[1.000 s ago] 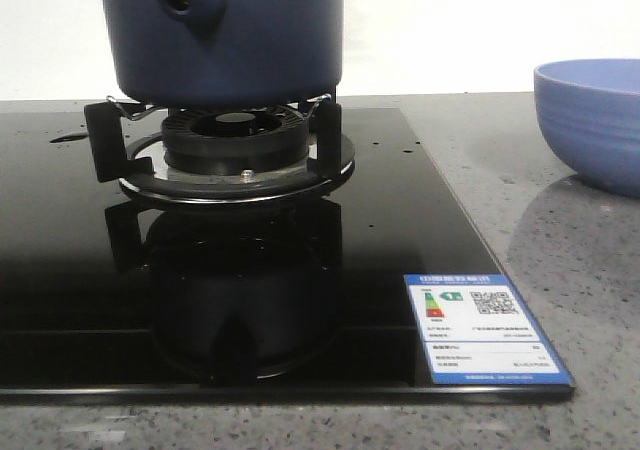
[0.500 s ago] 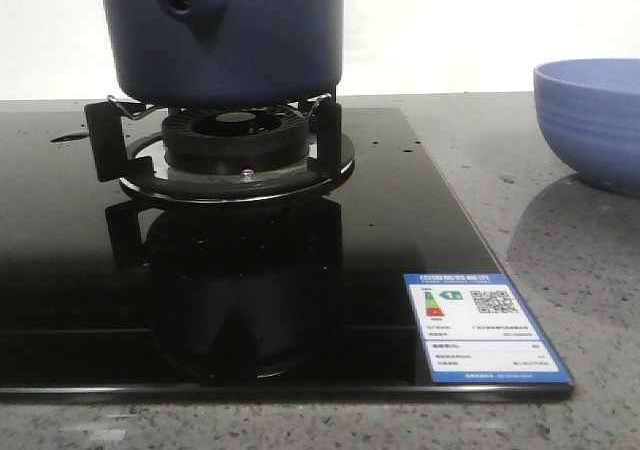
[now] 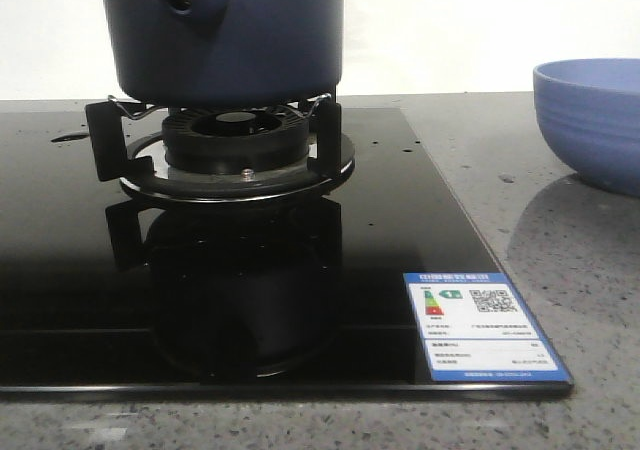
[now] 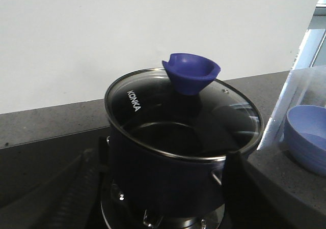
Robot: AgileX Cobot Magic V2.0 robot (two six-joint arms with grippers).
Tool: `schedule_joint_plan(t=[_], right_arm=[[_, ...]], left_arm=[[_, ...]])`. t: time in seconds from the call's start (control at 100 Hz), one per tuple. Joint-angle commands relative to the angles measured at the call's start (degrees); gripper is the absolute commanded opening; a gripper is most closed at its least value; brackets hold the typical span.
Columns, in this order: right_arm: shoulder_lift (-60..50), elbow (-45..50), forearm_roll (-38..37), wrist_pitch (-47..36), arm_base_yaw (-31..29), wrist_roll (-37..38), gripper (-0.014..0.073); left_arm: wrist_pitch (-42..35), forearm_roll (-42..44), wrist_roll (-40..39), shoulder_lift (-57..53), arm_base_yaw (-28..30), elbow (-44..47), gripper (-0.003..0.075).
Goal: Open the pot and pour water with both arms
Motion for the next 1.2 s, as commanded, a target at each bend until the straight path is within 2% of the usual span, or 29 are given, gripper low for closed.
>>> schedule_joint_plan(t=[0.0, 0.14, 0.37, 0.5, 1.19], right_arm=[[0.41, -2.16, -0.10, -4.75, 0.01, -0.61, 0.0437], [0.41, -2.16, -0.10, -4.75, 0.01, -0.61, 0.0437], [0.41, -2.16, -0.10, -4.27, 0.01, -0.61, 0.0437], [0.41, -2.16, -0.10, -3.64, 0.01, -0.61, 0.0437], [0.41, -2.16, -0.21, -3.53, 0.01, -0.74, 0.0437]], left_arm=[[-7.58, -0.78, 0.03, 3.65, -2.78, -3.96, 0.0459], [-11.06, 0.69, 0.06, 11.74, -6.10, -9.21, 0.0463], [-11.23, 1.79, 0.06, 23.52, -6.46, -18.36, 0.0518], [-11.23, 2.01, 0.06, 27.72, -6.46, -21.92, 0.0519], [-13.39, 3.00, 0.06, 34.55, -5.46, -25.67, 0.0512]])
